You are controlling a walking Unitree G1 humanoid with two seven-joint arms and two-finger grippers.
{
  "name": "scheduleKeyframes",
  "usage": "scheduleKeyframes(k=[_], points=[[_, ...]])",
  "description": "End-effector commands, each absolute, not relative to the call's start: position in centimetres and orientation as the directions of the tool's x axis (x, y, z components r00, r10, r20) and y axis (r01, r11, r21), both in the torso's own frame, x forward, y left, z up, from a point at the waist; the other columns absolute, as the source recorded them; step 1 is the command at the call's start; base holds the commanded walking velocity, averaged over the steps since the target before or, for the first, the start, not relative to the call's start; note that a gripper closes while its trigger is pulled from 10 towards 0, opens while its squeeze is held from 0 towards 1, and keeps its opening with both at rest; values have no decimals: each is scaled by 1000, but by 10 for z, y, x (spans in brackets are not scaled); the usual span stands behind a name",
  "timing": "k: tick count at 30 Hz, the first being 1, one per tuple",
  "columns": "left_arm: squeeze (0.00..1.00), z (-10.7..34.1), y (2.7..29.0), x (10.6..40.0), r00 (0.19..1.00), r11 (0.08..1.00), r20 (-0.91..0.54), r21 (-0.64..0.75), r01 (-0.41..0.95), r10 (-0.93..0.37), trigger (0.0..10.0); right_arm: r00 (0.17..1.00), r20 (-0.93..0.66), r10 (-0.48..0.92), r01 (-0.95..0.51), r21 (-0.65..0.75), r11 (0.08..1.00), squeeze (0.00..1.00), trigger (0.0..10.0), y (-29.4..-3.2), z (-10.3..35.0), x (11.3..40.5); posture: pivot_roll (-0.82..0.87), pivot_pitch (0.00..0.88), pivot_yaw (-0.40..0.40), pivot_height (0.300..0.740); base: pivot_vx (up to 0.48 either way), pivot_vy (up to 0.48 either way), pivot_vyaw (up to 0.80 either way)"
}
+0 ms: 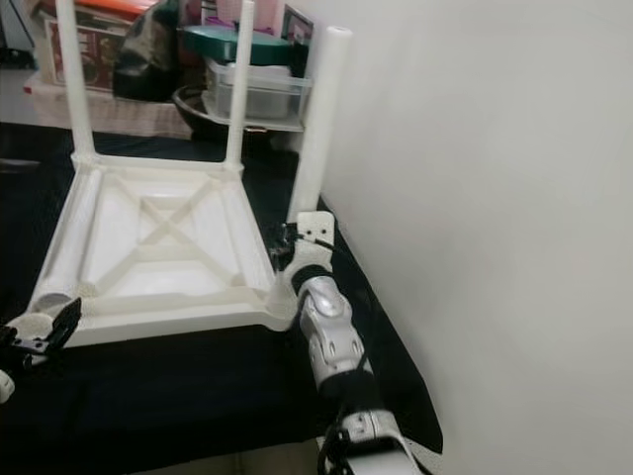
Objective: Building children table
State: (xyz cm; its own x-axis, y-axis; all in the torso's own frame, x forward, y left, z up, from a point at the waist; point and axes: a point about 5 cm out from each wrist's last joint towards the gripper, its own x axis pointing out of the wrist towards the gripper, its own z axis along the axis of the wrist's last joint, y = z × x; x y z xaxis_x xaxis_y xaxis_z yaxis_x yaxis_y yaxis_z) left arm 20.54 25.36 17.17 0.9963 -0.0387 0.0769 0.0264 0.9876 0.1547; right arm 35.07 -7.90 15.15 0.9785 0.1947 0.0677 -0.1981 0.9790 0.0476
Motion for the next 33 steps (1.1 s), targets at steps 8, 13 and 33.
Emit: scheduleKeyframes(k=[8,13,33], points=[[0,169,253,209,996,989,78,143,26,-38,10000,988,-58,146,-144,46,989,0,6353,-79,132,351,234,0,-162,740,0,0,0],[0,169,254,210,996,989,78,143,28,-40,10000,989,-95,114,-104,105,989,0,9765,-79,128,349,230,0,-153,740,0,0,0],[0,170,256,216,996,988,78,150,40,-52,10000,969,-116,220,-180,280,943,0,8627,-71,125,343,229,0,-135,740,0,0,0]])
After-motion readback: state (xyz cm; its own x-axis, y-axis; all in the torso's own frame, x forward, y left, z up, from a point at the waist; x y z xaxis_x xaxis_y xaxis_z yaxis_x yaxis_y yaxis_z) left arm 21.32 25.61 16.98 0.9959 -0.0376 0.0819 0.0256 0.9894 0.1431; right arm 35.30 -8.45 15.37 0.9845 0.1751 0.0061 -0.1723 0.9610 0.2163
